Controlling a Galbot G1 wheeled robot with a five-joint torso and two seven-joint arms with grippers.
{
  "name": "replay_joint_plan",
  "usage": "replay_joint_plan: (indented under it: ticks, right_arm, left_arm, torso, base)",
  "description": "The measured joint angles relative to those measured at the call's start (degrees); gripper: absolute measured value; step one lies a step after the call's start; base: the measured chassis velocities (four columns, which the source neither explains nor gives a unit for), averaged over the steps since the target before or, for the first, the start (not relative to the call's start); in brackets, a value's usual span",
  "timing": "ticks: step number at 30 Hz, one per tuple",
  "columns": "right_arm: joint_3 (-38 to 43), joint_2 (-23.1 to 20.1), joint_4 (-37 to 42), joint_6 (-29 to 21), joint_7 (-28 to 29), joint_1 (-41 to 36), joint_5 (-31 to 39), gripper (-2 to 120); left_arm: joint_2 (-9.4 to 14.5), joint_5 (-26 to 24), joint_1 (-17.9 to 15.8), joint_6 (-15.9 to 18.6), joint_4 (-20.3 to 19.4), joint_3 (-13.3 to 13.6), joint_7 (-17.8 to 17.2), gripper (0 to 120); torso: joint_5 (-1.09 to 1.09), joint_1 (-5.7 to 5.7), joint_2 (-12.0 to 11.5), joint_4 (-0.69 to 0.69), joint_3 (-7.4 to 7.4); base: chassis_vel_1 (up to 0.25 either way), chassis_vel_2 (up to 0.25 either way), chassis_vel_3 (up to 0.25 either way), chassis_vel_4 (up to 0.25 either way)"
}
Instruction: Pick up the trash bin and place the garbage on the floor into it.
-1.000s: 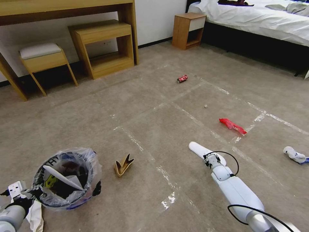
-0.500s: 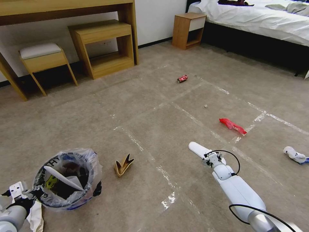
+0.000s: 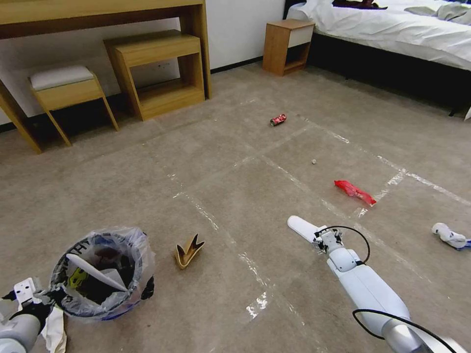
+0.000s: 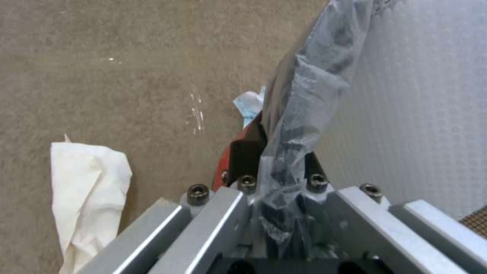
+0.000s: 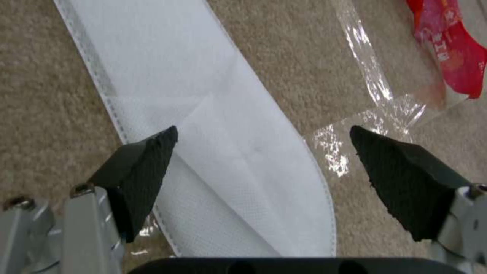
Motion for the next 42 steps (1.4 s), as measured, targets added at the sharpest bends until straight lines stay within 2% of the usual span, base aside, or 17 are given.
replay_joint_plan:
  ticks: [22,42]
  right_arm:
    - [0.1,1.0,-0.5,0.1,-0.1,-0.7,-0.6,85]
    - [-0.6,1.9,-2.6,0.7,-0.1,1.8,-0.9,85]
  left_arm:
    - [-0.1,0.1,-0.8,-0.1,0.9,0.4,0.0,1]
    - [-0.4,1.0,-0.9,-1.0,2.3,0.6,0.7,1]
  torso:
    - [-0.01,0.00,0.0,0.00,0.00]
    - [0.01,0.00,0.0,0.01,0.00]
  base:
    - [0.000,0.000,0.000,0.000]
    - [0.000,0.000,0.000,0.000]
